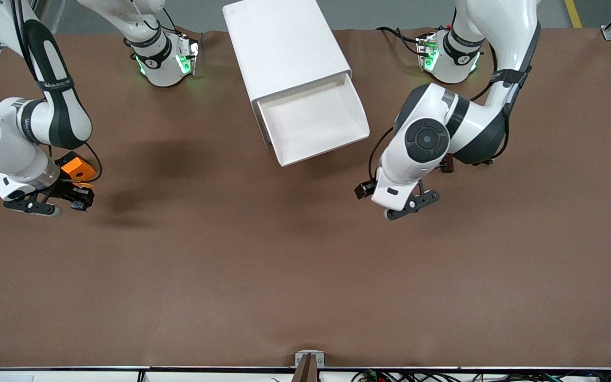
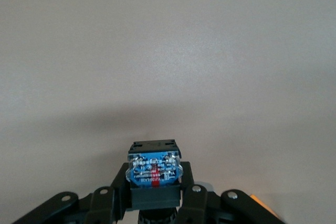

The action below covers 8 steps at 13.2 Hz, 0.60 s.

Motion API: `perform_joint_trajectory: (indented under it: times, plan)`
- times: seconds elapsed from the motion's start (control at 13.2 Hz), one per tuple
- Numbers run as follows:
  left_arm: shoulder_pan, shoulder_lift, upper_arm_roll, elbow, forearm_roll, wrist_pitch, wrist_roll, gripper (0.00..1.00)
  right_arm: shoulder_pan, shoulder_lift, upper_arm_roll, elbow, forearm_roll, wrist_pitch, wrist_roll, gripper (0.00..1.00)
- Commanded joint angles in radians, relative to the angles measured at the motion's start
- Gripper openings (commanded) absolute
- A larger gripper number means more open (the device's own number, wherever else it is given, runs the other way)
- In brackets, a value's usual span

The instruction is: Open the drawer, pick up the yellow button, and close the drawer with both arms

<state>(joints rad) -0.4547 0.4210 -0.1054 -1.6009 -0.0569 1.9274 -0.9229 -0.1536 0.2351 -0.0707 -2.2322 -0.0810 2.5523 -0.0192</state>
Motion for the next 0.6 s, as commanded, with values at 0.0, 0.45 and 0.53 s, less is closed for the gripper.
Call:
perform_joint_trajectory:
  times: [0.0,0.45,0.53]
  plan:
    - [-0.041,-0.01,-0.005,-0.017,0.015,0.057,-0.057,1.0,-0.07,0.064,0.023,-0.001,-0.019,0.107,-0.086,0.0]
    - [-0.102,0.005,-0.02,-0.025,0.014,0.082,-0.143,1.0,-0.115,0.138,0.026,-0.001,-0.019,0.166,-0.116,0.0]
    - [-0.102,0.012,-0.034,-0.025,0.014,0.082,-0.158,1.0,-0.116,0.145,0.026,-0.001,-0.019,0.178,-0.12,0.0]
